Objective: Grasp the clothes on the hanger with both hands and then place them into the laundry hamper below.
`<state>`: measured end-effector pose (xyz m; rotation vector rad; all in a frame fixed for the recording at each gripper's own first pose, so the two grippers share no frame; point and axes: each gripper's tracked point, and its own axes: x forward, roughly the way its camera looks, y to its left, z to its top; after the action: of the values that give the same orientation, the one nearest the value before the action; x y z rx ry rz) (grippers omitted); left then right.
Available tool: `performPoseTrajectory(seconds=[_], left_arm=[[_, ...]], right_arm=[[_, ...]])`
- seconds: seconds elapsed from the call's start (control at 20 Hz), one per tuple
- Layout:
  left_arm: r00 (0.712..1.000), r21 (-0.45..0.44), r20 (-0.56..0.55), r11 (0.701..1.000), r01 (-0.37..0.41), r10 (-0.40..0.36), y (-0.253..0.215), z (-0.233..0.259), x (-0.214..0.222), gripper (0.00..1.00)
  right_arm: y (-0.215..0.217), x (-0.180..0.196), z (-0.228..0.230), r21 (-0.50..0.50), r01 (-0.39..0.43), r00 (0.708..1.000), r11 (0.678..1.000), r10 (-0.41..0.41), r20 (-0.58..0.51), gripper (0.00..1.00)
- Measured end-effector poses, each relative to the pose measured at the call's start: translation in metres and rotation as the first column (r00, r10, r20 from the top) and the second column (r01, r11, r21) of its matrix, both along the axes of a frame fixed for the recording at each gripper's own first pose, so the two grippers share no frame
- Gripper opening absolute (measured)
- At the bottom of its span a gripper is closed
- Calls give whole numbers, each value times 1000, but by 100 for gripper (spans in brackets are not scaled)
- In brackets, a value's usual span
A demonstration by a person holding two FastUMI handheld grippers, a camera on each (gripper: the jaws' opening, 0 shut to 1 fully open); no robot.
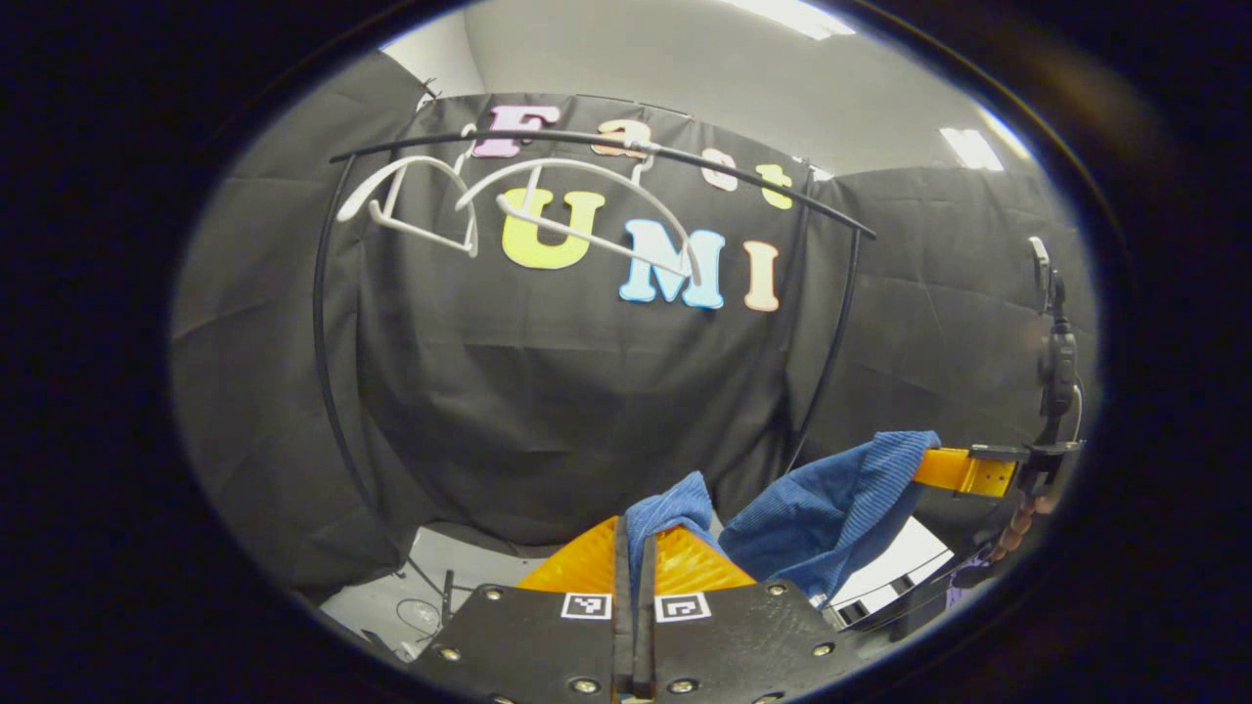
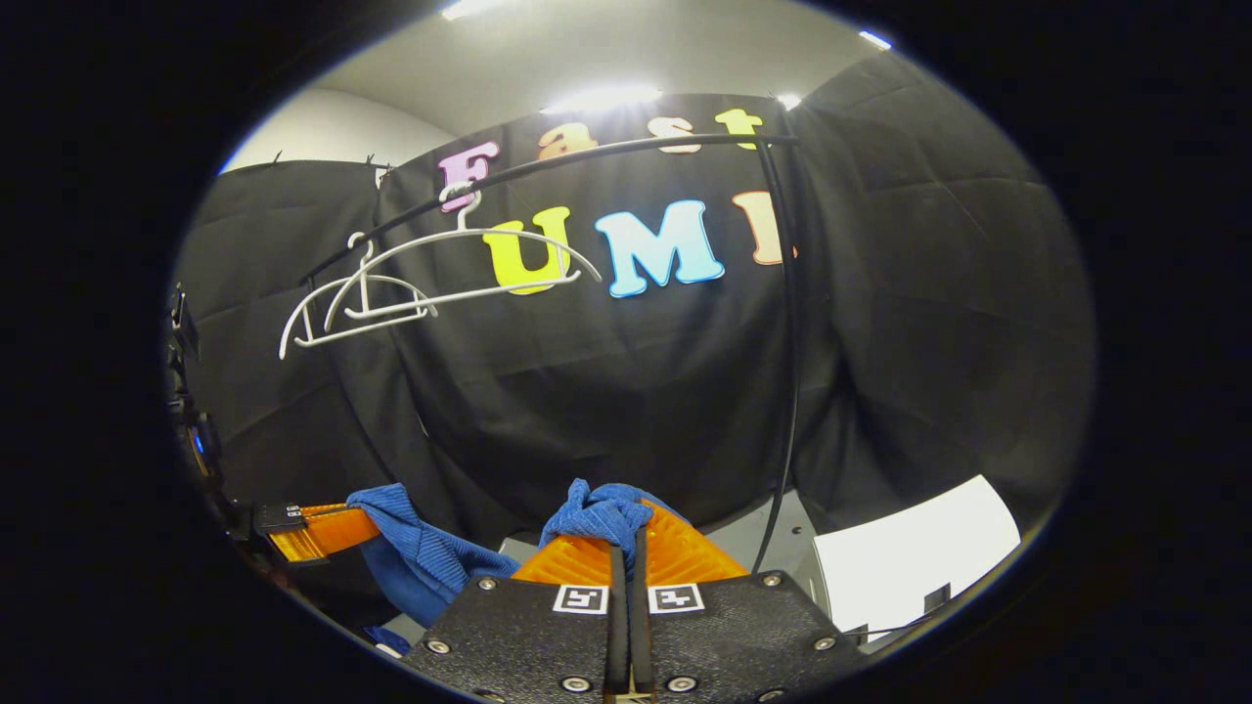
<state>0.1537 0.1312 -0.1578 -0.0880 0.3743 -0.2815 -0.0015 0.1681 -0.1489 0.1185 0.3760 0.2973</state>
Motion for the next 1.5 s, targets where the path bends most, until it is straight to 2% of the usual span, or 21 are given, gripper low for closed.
performPoseTrajectory(seconds=[0.2, 0.25, 0.3, 0.5, 0.55, 0.6, 0.7, 1.05, 1.3, 1.35, 1.4, 1.45, 1.5], left_arm=[[996, 28, -86, 999, 16, -14, 5, -49, 2, 7], [994, 28, -106, 999, 25, -22, 4, -60, 2, 1], [991, 34, -129, 999, 29, -24, 5, -71, 0, 1], [975, 40, -223, 999, 15, -6, 11, -124, -3, 2], [971, 48, -240, 999, 10, 2, 13, -135, 1, 6], [965, 69, -260, 998, 6, 12, 17, -147, 2, 2], [956, 110, -291, 994, 0, 32, 21, -171, 7, 2], [928, 113, -372, 993, 24, 20, 12, -235, 14, 2], [901, 111, -432, 994, 6, 43, 16, -277, 15, 2], [894, 110, -445, 994, 6, 44, 18, -285, 11, 7], [890, 112, -454, 994, 9, 43, 17, -290, 11, 2], [887, 116, -460, 993, 14, 41, 18, -294, 8, 6], [884, 118, -466, 993, 19, 39, 17, -296, 9, 2]], right_arm=[[-6, -10, -48, -34, 15, 996, 999, -18, -88, 1], [-8, -11, -58, -37, 24, 994, 999, -28, -109, 1], [-8, -12, -70, -40, 30, 990, 999, -35, -134, 1], [-4, -23, -114, -52, 29, 974, 998, -40, -223, 1], [-2, -25, -123, -55, 26, 970, 998, -39, -239, 1], [1, -25, -131, -60, 26, 967, 998, -40, -251, 2], [3, -22, -149, -73, 24, 958, 997, -44, -282, 2], [-2, -18, -203, -107, 35, 920, 994, -73, -384, 2], [-15, -13, -233, -114, 106, 881, 988, -147, -451, 3], [-16, -12, -236, -114, 115, 876, 987, -154, -457, 2], [-16, -13, -240, -116, 116, 872, 986, -157, -463, 2], [-16, -14, -242, -121, 113, 869, 986, -157, -470, 2], [-16, -15, -244, -127, 108, 867, 986, -156, -473, 3]])
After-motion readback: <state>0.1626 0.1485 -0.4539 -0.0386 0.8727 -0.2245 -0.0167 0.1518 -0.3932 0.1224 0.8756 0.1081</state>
